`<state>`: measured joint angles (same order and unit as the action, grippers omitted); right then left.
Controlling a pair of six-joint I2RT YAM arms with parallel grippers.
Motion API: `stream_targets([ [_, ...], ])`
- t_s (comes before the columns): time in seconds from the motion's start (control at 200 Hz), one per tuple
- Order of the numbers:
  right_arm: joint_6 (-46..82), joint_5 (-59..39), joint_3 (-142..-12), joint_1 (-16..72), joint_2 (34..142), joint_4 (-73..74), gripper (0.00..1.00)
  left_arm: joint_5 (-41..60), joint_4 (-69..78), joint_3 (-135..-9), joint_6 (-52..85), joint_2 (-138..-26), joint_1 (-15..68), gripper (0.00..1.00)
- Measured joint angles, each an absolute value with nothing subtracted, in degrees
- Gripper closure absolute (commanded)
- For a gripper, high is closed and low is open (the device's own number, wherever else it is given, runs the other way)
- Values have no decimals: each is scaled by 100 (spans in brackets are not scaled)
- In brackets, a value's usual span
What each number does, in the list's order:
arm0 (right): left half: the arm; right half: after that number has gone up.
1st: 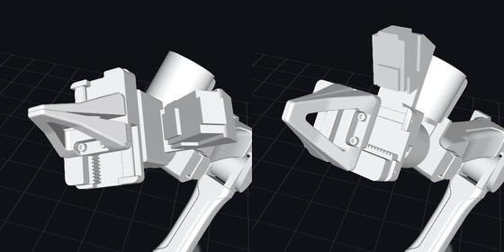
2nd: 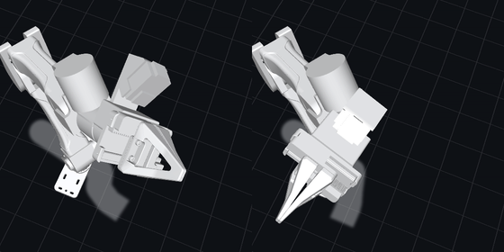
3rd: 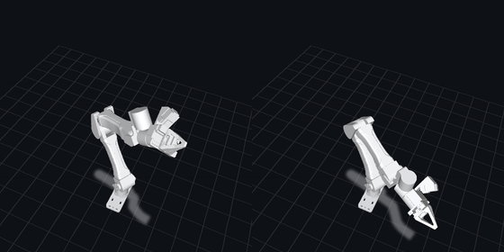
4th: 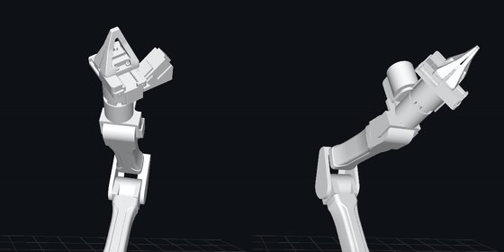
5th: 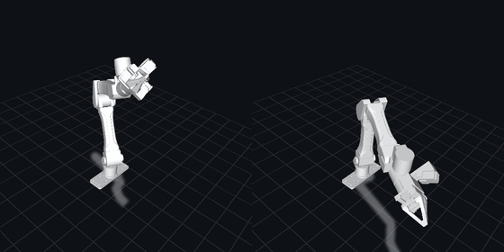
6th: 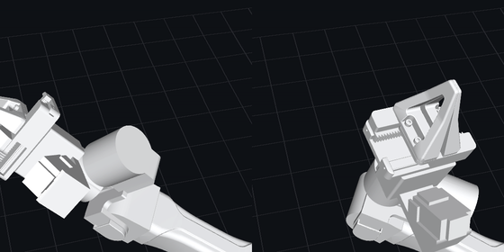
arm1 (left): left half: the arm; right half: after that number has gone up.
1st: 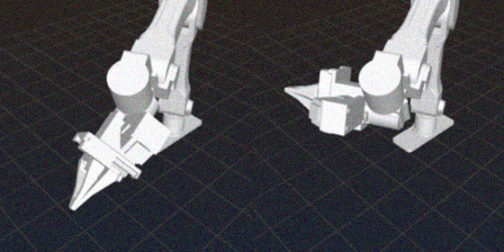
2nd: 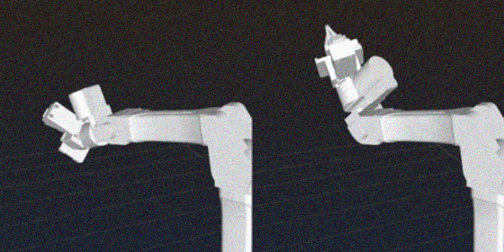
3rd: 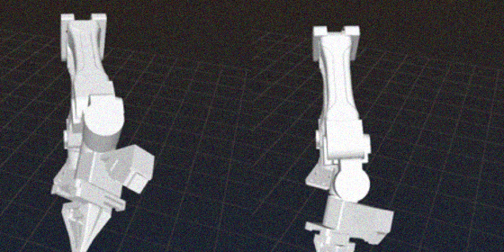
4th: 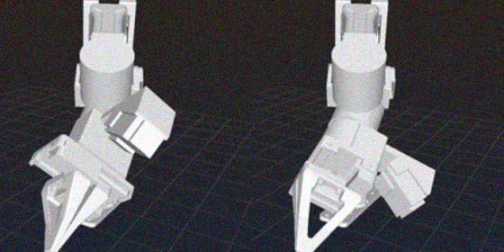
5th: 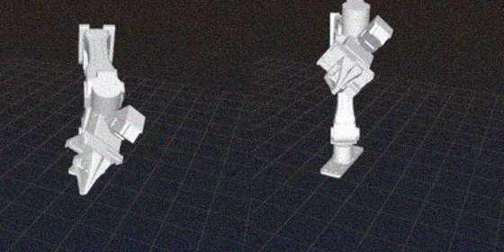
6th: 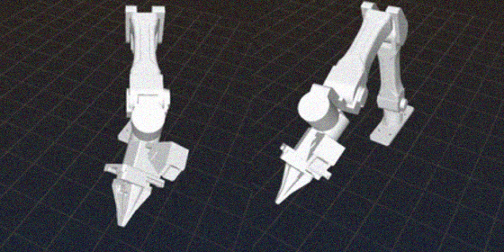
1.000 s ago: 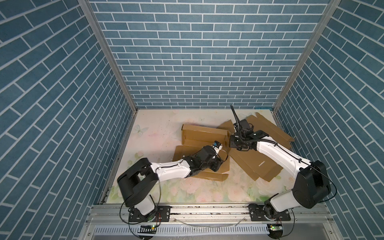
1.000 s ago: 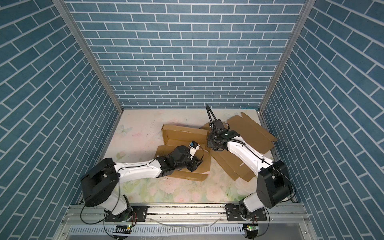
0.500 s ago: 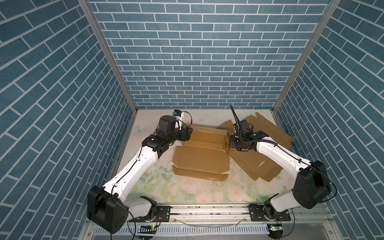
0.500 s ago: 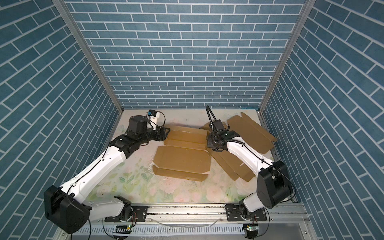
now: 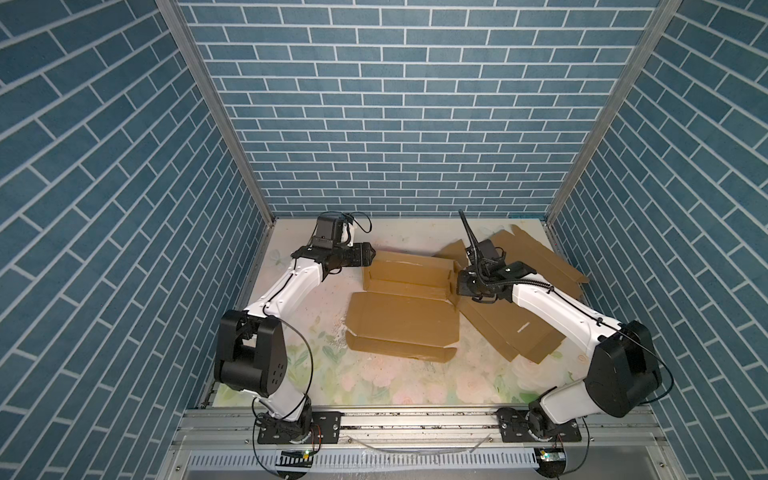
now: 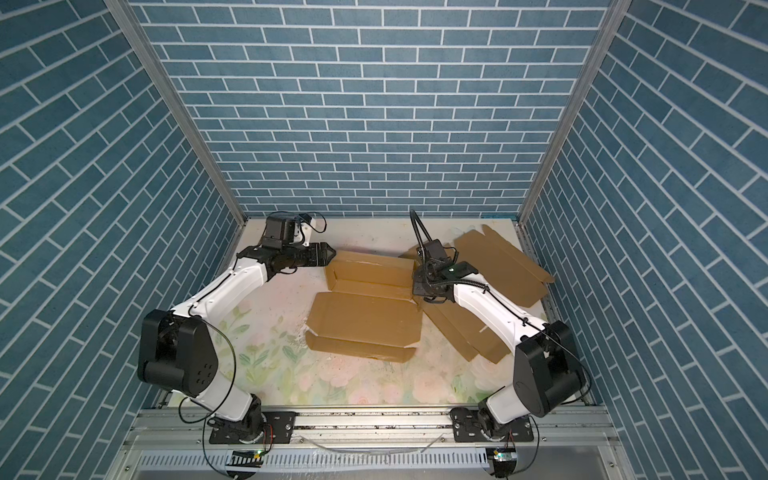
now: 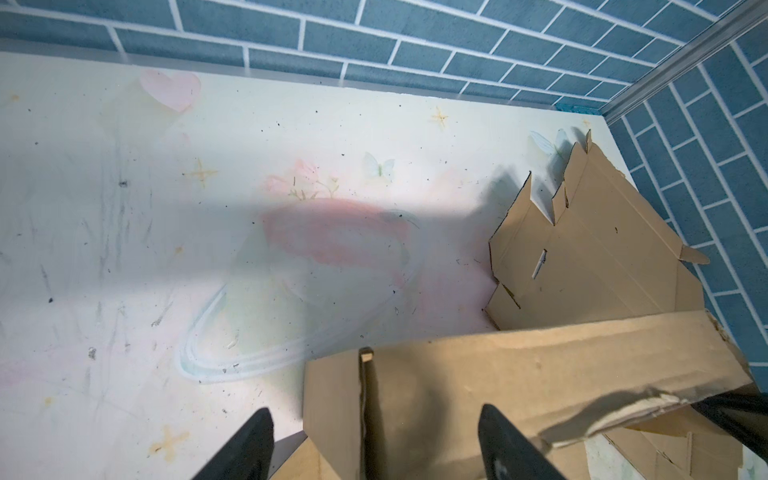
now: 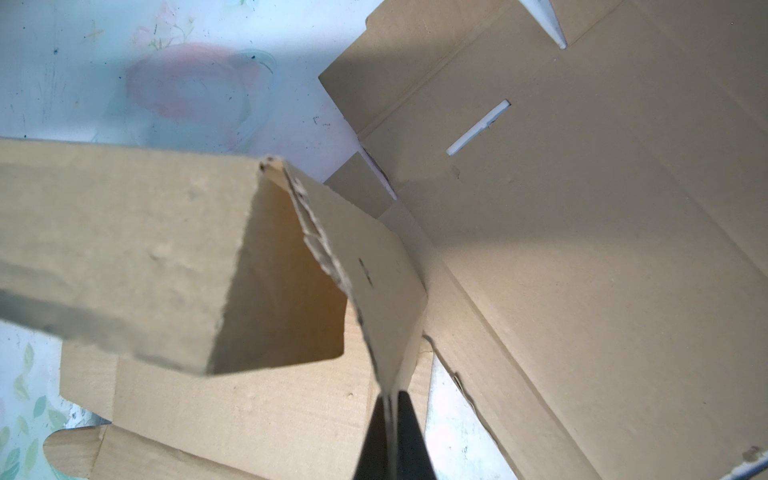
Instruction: Fold the paper box
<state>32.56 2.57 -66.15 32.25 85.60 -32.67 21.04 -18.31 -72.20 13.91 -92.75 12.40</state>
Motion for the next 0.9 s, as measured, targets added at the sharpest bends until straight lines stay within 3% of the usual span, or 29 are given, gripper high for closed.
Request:
stream_targets([
  [0.24,3203,119,-6615,3225,8567,-3205,100,2602,-1505,-7216,1441,-9695,1037,38],
  [0.46,3035,-707,-6543,3020,8514,-2969,67,2742,-1378,-7194,1435,-9710,998,39],
  [0.57,2952,-1339,-6449,2757,8344,-2860,56,2755,-1341,-7170,1435,-9714,987,39],
  [0.755,2849,-2379,-6427,2215,8005,-2720,47,2764,-1293,-7164,1433,-9730,987,39],
  [0.9,2823,-3063,-6416,1433,7714,-2565,47,2764,-1288,-7164,1435,-9730,987,39],
])
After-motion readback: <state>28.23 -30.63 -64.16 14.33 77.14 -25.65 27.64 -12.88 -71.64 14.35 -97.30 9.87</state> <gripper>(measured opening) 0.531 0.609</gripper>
